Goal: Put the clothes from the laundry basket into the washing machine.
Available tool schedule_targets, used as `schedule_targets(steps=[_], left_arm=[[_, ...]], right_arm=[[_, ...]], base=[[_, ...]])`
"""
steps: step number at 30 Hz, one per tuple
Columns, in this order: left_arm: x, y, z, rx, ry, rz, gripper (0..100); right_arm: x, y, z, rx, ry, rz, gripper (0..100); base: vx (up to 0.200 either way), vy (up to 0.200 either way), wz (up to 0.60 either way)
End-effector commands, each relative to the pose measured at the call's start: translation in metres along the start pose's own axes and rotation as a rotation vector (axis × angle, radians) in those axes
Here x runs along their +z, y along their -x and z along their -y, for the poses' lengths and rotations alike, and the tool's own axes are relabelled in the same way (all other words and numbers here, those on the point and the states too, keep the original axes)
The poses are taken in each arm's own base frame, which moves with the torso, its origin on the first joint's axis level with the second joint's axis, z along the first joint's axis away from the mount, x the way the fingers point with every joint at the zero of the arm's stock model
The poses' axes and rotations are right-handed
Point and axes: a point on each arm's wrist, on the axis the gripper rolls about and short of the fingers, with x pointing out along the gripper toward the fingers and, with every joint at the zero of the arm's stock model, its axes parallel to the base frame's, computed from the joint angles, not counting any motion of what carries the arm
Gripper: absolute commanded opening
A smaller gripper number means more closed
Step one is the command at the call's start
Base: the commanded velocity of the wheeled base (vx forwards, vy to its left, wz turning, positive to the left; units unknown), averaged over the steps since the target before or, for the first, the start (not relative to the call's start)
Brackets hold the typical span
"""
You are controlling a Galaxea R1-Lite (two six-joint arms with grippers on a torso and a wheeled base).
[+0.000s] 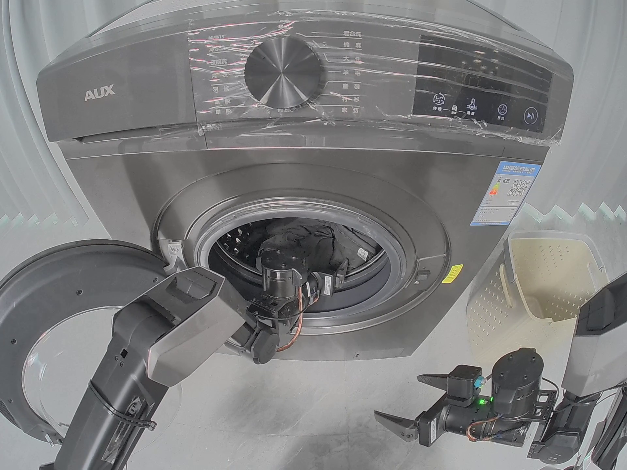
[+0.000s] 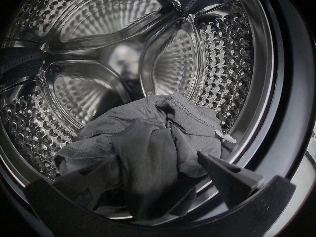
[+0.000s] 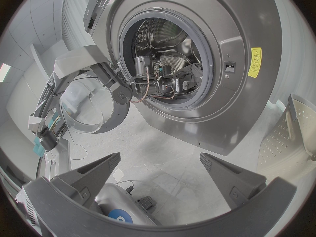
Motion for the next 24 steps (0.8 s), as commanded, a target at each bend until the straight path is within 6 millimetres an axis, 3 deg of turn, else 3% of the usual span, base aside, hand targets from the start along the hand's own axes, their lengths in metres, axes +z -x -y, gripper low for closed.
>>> schedule_targets(steps=[1, 9, 13, 18, 24], left_arm=[[-0.012, -0.01, 0.0, 0.004, 0.002, 0.0, 0], [-0.013, -0.022, 0.001, 0.02, 0.011, 0.044, 0], [-0.001, -0.029, -0.005, 0.043, 0.021, 0.1, 0], [0.02, -0.047, -0.025, 0.116, 0.021, 0.224, 0], [0.011, -0.05, -0.043, 0.154, 0.009, 0.192, 0]], right_arm=[[0.0, 0.0, 0.0, 0.0, -0.001, -0.002, 100], [-0.001, 0.0, 0.0, 0.0, -0.001, -0.003, 100], [-0.002, -0.001, 0.0, 0.001, 0.0, -0.008, 100], [-0.002, -0.001, -0.004, 0.016, 0.008, -0.009, 100], [-0.003, -0.001, -0.005, 0.02, 0.005, -0.011, 100]], base=[[0.0, 0.0, 0.0], [0.0, 0.0, 0.0], [0.0, 0.0, 0.0], [0.0, 0.0, 0.0], [0.0, 0.0, 0.0]])
